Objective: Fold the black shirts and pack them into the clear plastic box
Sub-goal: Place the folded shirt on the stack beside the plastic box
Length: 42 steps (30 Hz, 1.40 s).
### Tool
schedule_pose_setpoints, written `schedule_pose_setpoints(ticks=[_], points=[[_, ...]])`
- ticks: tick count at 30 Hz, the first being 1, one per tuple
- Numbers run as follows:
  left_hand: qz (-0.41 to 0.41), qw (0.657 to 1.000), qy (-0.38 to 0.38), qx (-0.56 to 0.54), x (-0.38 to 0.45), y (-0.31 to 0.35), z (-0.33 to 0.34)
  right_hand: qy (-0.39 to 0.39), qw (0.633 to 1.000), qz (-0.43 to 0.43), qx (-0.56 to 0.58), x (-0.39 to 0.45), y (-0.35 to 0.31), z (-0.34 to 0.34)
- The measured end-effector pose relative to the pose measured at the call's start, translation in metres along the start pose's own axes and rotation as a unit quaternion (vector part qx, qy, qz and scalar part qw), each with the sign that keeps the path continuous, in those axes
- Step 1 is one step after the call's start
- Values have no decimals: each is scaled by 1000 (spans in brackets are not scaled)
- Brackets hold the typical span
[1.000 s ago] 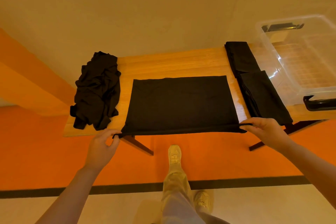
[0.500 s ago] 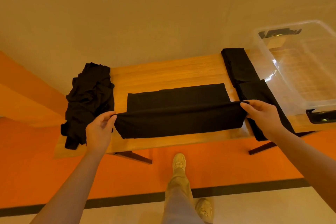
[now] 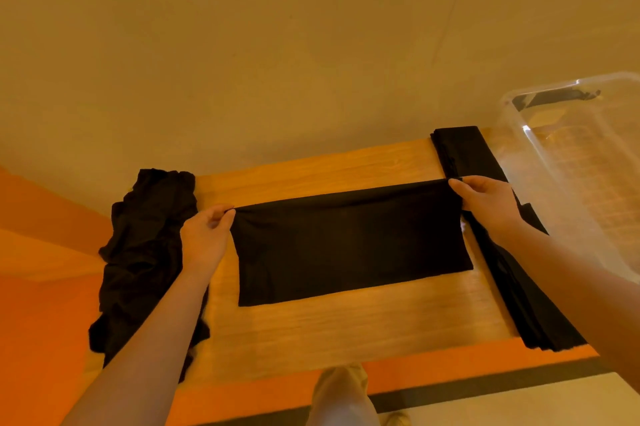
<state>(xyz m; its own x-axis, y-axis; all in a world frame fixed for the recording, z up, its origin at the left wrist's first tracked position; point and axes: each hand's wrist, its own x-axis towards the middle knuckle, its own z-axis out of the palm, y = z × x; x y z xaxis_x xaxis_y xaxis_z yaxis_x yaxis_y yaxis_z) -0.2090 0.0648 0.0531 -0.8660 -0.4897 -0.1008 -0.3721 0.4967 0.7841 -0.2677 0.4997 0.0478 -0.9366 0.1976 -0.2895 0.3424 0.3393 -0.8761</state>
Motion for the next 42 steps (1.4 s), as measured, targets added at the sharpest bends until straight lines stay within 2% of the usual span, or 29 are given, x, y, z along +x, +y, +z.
schedule_pose_setpoints(ticks=[4,8,15,20,27,33,42], points=[[-29,999,-9,-20,0,28,8,24,1000,6,-12,-2,-15,16],[-43,995,-52,-77,-41,62,21,30,999,5,15,-37,-34,37],[5,990,-72,-120,-100,94,66,-45,996,-64,51,-113,-59,100],[25,986,-78,-149,-121,102,78,-12,987,-158,30,-132,-51,130],[58,986,-71,-136,-129,99,74,17,980,-197,28,-134,-44,131],[71,988,-76,-113,-134,101,71,28,968,-244,-39,-135,-37,135],[88,986,-124,-70,-138,100,61,-20,959,-276,-58,-139,-33,136]])
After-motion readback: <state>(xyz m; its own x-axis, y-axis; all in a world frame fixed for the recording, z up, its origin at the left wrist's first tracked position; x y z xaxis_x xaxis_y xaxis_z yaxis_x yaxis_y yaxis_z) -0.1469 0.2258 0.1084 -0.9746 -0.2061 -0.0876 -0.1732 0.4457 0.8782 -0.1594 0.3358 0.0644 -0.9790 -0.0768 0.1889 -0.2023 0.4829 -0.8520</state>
